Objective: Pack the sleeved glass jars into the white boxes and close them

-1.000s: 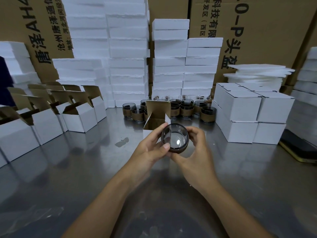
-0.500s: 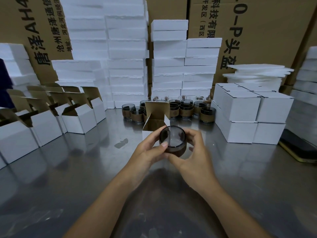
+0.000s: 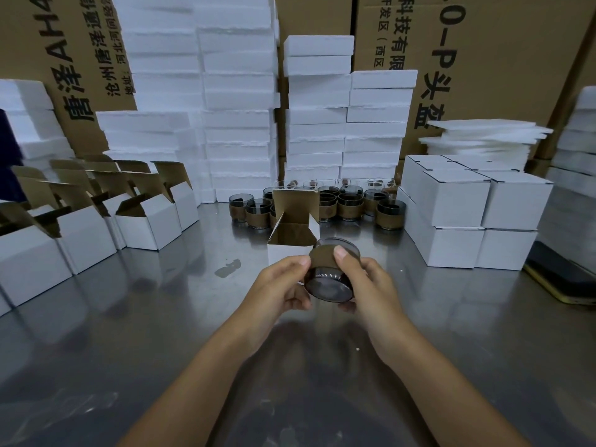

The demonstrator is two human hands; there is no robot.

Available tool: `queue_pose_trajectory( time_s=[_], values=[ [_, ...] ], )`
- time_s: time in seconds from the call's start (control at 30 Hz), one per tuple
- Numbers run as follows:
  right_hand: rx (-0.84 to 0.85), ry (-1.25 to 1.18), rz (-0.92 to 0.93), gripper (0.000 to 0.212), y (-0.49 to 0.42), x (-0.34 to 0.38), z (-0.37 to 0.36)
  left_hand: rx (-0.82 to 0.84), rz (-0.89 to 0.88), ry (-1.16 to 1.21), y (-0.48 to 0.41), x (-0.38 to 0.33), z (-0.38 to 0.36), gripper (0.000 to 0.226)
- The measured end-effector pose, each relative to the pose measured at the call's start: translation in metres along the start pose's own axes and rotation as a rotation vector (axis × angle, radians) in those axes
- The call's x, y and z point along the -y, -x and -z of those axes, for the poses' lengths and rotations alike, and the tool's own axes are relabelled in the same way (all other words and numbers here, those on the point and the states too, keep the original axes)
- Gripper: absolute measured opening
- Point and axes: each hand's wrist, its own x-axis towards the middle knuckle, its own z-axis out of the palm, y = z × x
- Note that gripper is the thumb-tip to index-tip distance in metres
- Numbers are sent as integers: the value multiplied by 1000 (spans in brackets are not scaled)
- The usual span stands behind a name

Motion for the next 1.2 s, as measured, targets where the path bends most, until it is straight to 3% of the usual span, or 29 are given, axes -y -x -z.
queue_pose_trajectory(
  time_s=[0.13,0.3,0.53,0.67,0.77,0.9,1.2],
  values=[
    [41,-12,-103,59,-1,2,-2,29,10,-45,1,3,-2,52],
    [70,34,-143,42,0,2,-3,24,24,-70,-1,4,-3,56],
    [74,46,-143,50,1,1,-2,6,26,-79,0,4,-4,57],
    [20,27,-34,82,2,1,-2,-90,-7,-55,0,4,-3,61],
    [-12,-1,139,68,4,1,-4,-151,-60,-44,-2,3,-3,54],
    [1,29,214,75,3,-3,-2,-194,-75,-92,-1,0,-3,29],
    [13,231,345,70,3,-9,-2,-296,-134,-268,-4,1,-2,24]
  ],
)
